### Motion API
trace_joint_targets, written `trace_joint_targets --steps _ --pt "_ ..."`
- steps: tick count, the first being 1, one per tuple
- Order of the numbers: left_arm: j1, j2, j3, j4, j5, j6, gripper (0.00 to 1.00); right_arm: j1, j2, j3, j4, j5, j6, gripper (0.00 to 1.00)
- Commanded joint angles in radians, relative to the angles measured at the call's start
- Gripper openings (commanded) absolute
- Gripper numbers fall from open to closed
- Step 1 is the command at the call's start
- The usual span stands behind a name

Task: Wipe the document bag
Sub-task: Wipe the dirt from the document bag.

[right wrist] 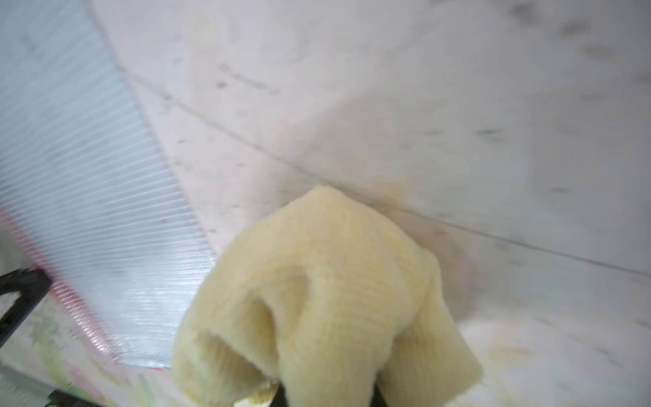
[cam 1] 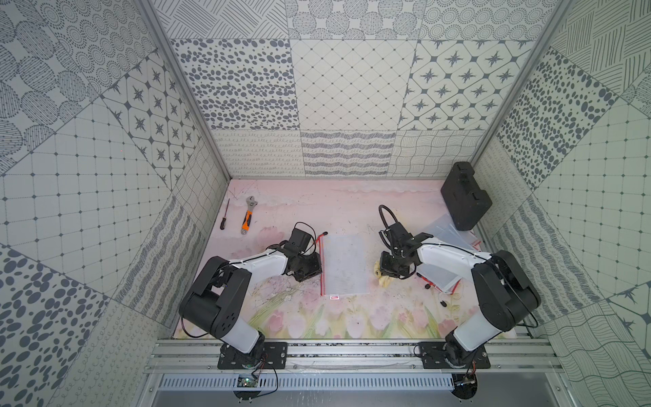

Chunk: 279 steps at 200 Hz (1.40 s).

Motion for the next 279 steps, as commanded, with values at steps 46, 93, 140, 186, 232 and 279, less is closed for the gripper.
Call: trace_joint_targets --steps 46,93,140,186,232,279 --pt "0.004 0.046 0.02 0.001 -0.009 -0.01 0.0 0.428 0.267 0.373 0.026 -0.08 0.065 0.0" --pt "0.004 0.034 0.021 -0.029 -0.026 0.01 0.0 0.432 0.316 0.325 0.048 -0.085 0.078 0.0" --pt "0.008 -0.008 0.015 -0.087 -0.074 0.051 0.0 0.14 0.061 -0.035 -0.038 -0.02 -0.005 0.0" --pt "0.034 -0.145 0.039 -0.197 -0.105 0.099 0.0 -0.053 -0.145 -0.074 -0.179 0.048 -0.114 0.0" --pt "0.043 -0.355 0.21 -0.455 -0.204 0.2 0.12 -0.056 -0.117 -0.014 -0.076 -0.072 -0.102 0.0" --pt "-0.022 -0.199 0.135 -0.076 0.139 -0.04 0.61 -0.073 -0.105 0.093 -0.109 -0.006 -0.155 0.0"
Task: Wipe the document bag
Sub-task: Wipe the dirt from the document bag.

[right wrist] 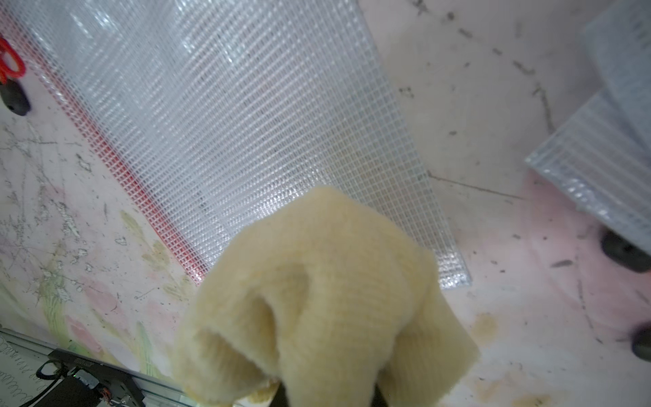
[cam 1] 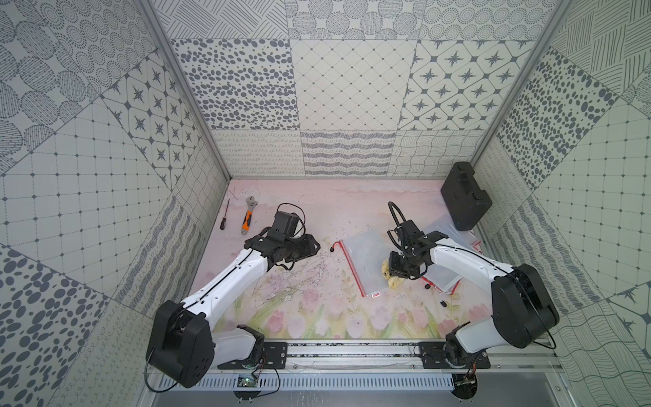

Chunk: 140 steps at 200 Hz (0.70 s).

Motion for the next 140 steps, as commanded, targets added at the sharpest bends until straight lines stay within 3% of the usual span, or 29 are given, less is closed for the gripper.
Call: trace_joint_targets --steps 1,30,55,85,140 --pt "-0.057 0.089 -0.032 0.168 0.186 -0.133 0.61 -0.018 0.002 0.083 -0.012 0.048 -0.062 0.0" --pt "-0.183 0.234 0.097 0.132 0.066 -0.138 0.62 -0.121 0.065 0.127 -0.021 0.048 -0.126 0.0" --pt "-0.242 0.382 0.188 0.105 0.035 -0.186 0.62 -0.154 0.155 0.172 -0.027 0.087 -0.167 0.0" --pt "-0.27 0.497 0.213 0.114 0.035 -0.246 0.6 -0.158 0.228 0.169 0.013 0.055 -0.174 0.0" --pt "-0.291 0.566 0.22 0.117 0.027 -0.262 0.56 -0.158 0.254 0.137 0.052 0.03 -0.17 0.0"
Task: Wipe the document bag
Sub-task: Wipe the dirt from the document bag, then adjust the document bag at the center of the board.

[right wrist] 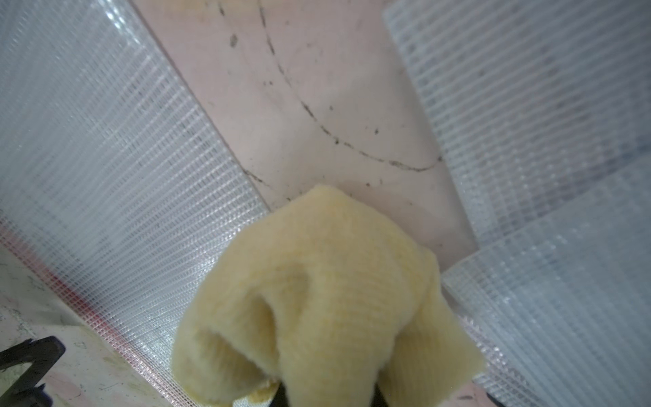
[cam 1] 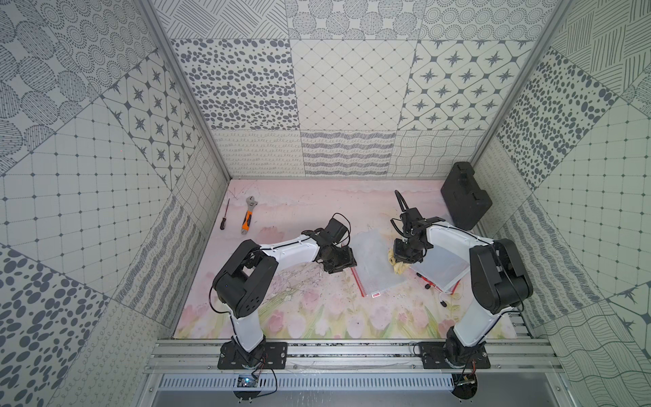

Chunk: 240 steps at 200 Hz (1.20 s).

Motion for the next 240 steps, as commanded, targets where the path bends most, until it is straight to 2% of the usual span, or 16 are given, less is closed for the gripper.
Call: trace_joint_targets --steps 1,62,75,88,102,116,147,171,209,225,240 --pt "-0.013 0.046 0.018 0.015 -0.018 -0.052 0.56 0.004 0.012 -0.009 0.031 -0.014 -0.02 0.0" --pt "-0.017 0.145 0.025 0.057 -0.013 -0.063 0.43 0.003 0.009 -0.029 0.049 -0.056 -0.011 0.0" --pt "-0.016 0.158 0.029 0.048 -0.017 -0.058 0.33 0.004 0.013 -0.028 0.041 -0.058 -0.014 0.0" --pt "-0.018 0.161 0.022 0.052 -0.021 -0.057 0.18 0.004 0.015 -0.032 0.044 -0.063 -0.016 0.0" --pt "-0.019 0.159 0.012 0.055 -0.026 -0.056 0.13 0.004 0.021 -0.034 0.044 -0.068 -0.016 0.0" --pt "-0.02 0.158 0.011 0.056 -0.034 -0.052 0.0 0.004 0.026 -0.037 0.049 -0.075 -0.016 0.0" --pt "-0.016 0.133 0.051 -0.038 -0.074 -0.007 0.0 0.004 0.02 -0.037 0.043 -0.083 -0.012 0.0" --pt "0.003 0.027 0.1 -0.255 -0.232 0.097 0.0 0.004 -0.04 -0.028 0.039 -0.117 -0.005 0.0" --pt "0.057 -0.246 0.192 -0.665 -0.609 0.243 0.0 0.003 -0.122 0.008 0.002 -0.084 -0.004 0.0" --pt "0.058 -0.337 0.285 -0.865 -0.809 0.261 0.0 0.004 -0.122 0.008 0.001 -0.089 -0.004 0.0" --pt "0.054 -0.34 0.412 -1.095 -0.996 0.204 0.0 0.004 -0.116 -0.004 0.019 -0.106 0.006 0.0"
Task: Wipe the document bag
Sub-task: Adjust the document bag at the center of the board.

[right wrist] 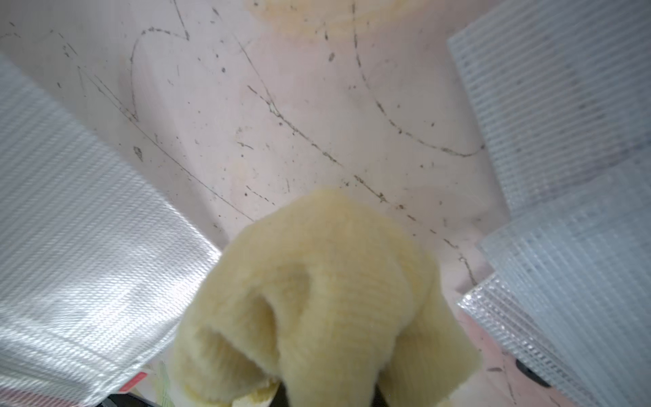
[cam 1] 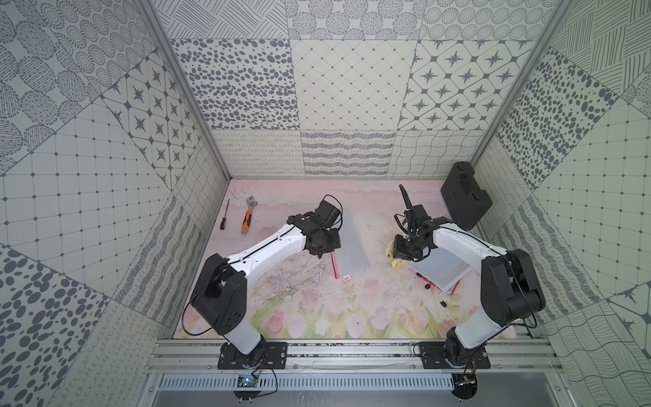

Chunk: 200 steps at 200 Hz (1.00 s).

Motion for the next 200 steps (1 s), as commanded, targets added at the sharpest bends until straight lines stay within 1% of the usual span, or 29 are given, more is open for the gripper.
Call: trace_joint_targets --steps 1,13,24,26,30,38,62,96,113,122,149,156,167,176,181,200 --pt "0.008 -0.1 0.201 -0.697 -0.608 0.074 0.0 0.003 -0.006 0.007 0.006 -0.017 0.004 0.0" --pt "-0.008 -0.049 0.298 -0.889 -0.743 0.004 0.0 0.003 -0.001 -0.005 0.024 -0.034 0.016 0.0" --pt "-0.022 0.034 0.378 -1.052 -0.812 -0.059 0.0 0.004 -0.003 -0.014 0.037 -0.052 0.024 0.0" --pt "-0.024 0.049 0.382 -1.055 -0.823 -0.034 0.0 0.004 -0.004 -0.017 0.038 -0.055 0.024 0.0" --pt "-0.029 0.075 0.387 -1.056 -0.805 0.012 0.0 0.005 -0.006 -0.019 0.042 -0.059 0.025 0.0" --pt "-0.038 0.129 0.394 -1.056 -0.787 0.047 0.0 0.005 -0.011 -0.024 0.041 -0.062 0.024 0.0" --pt "-0.116 0.315 0.457 -1.056 -0.779 0.068 0.0 0.005 -0.042 -0.03 0.013 -0.032 0.01 0.0" --pt "-0.239 0.575 0.657 -1.057 -0.772 0.122 0.0 0.006 -0.108 -0.069 -0.014 0.001 0.0 0.0" --pt "-0.305 0.674 0.767 -1.057 -0.738 0.143 0.08 0.004 -0.126 -0.084 -0.03 0.022 -0.005 0.0" --pt "-0.339 0.716 0.831 -1.057 -0.703 0.146 0.09 0.003 -0.134 -0.091 -0.034 0.033 -0.006 0.0" --pt "-0.414 0.81 1.001 -1.051 -0.623 0.137 0.26 -0.006 -0.143 -0.104 -0.035 0.04 -0.008 0.0" --pt "-0.421 0.82 1.018 -1.033 -0.589 0.144 0.28 -0.009 -0.143 -0.103 -0.038 0.041 -0.008 0.0" --pt "-0.425 0.808 1.012 -0.981 -0.513 0.152 0.31 -0.015 -0.142 -0.1 -0.042 0.043 -0.014 0.0" --pt "-0.424 0.772 0.969 -0.905 -0.44 0.166 0.33 -0.02 -0.14 -0.096 -0.05 0.044 -0.018 0.0" --pt "-0.424 0.742 0.935 -0.86 -0.412 0.163 0.38 -0.022 -0.141 -0.092 -0.054 0.046 -0.021 0.0" --pt "-0.413 0.592 0.769 -0.698 -0.362 0.124 0.62 -0.028 -0.14 -0.077 -0.058 0.057 -0.032 0.0"
